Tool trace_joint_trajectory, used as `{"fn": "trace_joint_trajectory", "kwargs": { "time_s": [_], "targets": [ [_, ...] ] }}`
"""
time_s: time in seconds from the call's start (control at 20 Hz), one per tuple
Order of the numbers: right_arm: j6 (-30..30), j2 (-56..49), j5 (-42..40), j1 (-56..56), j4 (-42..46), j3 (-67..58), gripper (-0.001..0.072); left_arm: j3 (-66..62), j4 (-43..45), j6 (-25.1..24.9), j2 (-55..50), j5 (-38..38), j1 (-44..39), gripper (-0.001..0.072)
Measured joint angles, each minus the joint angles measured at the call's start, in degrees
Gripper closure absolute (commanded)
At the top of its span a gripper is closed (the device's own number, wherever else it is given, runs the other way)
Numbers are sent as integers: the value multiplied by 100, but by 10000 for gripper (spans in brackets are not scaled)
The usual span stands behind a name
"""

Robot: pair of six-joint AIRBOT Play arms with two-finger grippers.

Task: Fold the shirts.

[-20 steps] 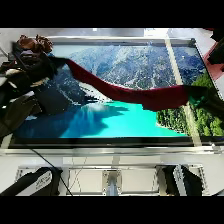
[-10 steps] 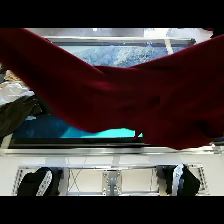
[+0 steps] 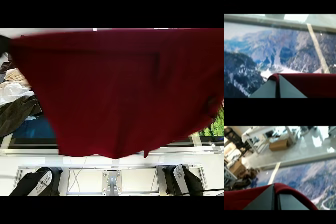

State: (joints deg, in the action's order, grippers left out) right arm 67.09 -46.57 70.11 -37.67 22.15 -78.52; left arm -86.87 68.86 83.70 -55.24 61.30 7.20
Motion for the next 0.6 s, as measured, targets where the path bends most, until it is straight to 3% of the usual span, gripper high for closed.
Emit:
{"fn": "trace_joint_trajectory", "kwargs": {
  "time_s": [0.15, 0.3, 0.45, 0.6],
  "targets": [
    [79, -841, -1152, 1816, 1392, 1001, 686, 564, 308, 164, -752, -570, -374, 695],
    [389, -1958, -2636, 3012, 2490, 1447, 686, 837, 822, 682, -1622, -1541, -763, 694],
    [546, -2914, -3624, 3331, 2931, 1377, 686, 916, 1222, 1246, -2522, -2424, -935, 695],
    [612, -3595, -4074, 3224, 3060, 1034, 686, 831, 1399, 1523, -3268, -2833, -999, 694]
  ]
}}
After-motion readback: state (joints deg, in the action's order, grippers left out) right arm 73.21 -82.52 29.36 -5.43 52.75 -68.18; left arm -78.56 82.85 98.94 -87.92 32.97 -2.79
